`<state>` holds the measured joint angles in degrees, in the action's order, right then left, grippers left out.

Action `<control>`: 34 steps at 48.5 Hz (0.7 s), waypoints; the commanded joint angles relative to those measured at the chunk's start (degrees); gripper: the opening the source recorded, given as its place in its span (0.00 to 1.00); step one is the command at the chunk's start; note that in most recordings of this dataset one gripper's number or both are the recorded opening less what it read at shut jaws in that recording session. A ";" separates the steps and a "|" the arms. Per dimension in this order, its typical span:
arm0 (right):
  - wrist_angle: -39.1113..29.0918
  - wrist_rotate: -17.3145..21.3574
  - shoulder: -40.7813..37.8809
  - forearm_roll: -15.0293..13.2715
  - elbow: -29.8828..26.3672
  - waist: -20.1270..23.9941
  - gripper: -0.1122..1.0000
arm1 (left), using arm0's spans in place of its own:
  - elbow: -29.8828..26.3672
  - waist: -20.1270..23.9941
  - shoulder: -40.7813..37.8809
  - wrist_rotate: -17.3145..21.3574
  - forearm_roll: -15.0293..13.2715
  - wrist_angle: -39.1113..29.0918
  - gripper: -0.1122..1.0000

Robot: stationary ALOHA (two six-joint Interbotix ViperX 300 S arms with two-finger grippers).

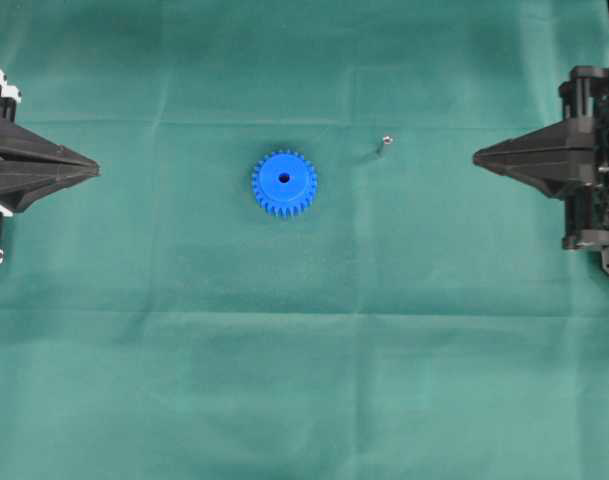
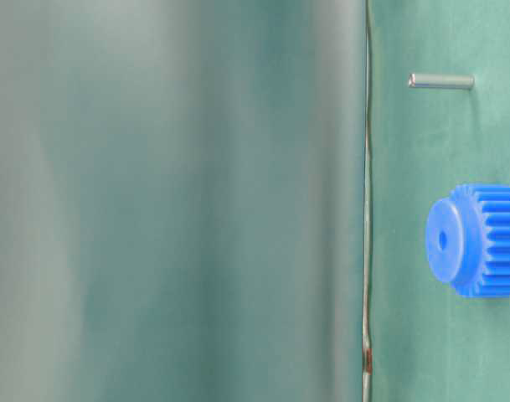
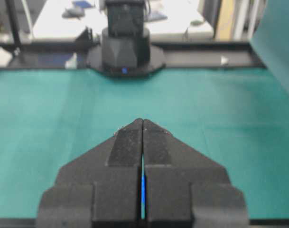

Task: Insert the shaft placed at a random location into the center hole of the medium gear at another random location.
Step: 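Move the right gripper open toward the silver shaft, then lower the right gripper over the silver shaft and close on it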

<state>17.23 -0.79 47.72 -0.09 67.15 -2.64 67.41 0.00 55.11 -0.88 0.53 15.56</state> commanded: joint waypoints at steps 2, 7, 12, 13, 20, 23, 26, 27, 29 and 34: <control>1.49 0.09 -2.55 0.44 -1.14 -1.58 0.16 | -1.32 -0.09 -0.53 -0.09 0.18 0.18 0.11; 3.78 0.09 -6.15 1.23 -1.05 -3.87 0.39 | -1.14 -0.09 -0.53 -0.18 0.18 -0.26 0.11; 5.01 0.09 -10.72 1.23 -1.49 -5.80 0.67 | -1.23 -0.09 -0.53 -0.18 0.18 -0.35 0.11; 5.19 0.09 -12.22 1.23 -1.67 -6.06 0.73 | -1.14 -0.09 -0.53 -0.18 0.18 -0.35 0.11; 6.50 0.09 -18.46 1.32 -2.99 -6.94 0.94 | -1.14 -0.09 -0.53 -0.18 0.09 -0.53 0.11; 7.12 0.09 -21.09 1.41 -3.60 -7.38 0.91 | -1.14 -0.09 -0.62 -0.18 0.18 -0.70 0.11; 8.00 0.09 -23.55 1.58 -4.04 -7.91 0.92 | -1.14 -0.09 -0.53 -0.18 0.18 -0.79 0.11; 8.35 0.09 -24.35 1.67 -4.13 -8.09 0.92 | -1.14 -0.18 -0.53 -0.18 0.18 -0.79 0.11; 8.79 0.09 -25.93 1.76 -4.48 -8.26 0.92 | -1.14 -0.09 -0.53 -0.18 0.18 -0.79 0.11; 9.23 0.09 -29.27 2.20 -5.10 -8.70 0.92 | -1.14 -0.09 -0.62 -0.18 0.09 -0.79 0.11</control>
<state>25.31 -0.79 20.21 1.58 63.72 -10.81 67.41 0.00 55.02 -0.97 0.53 14.50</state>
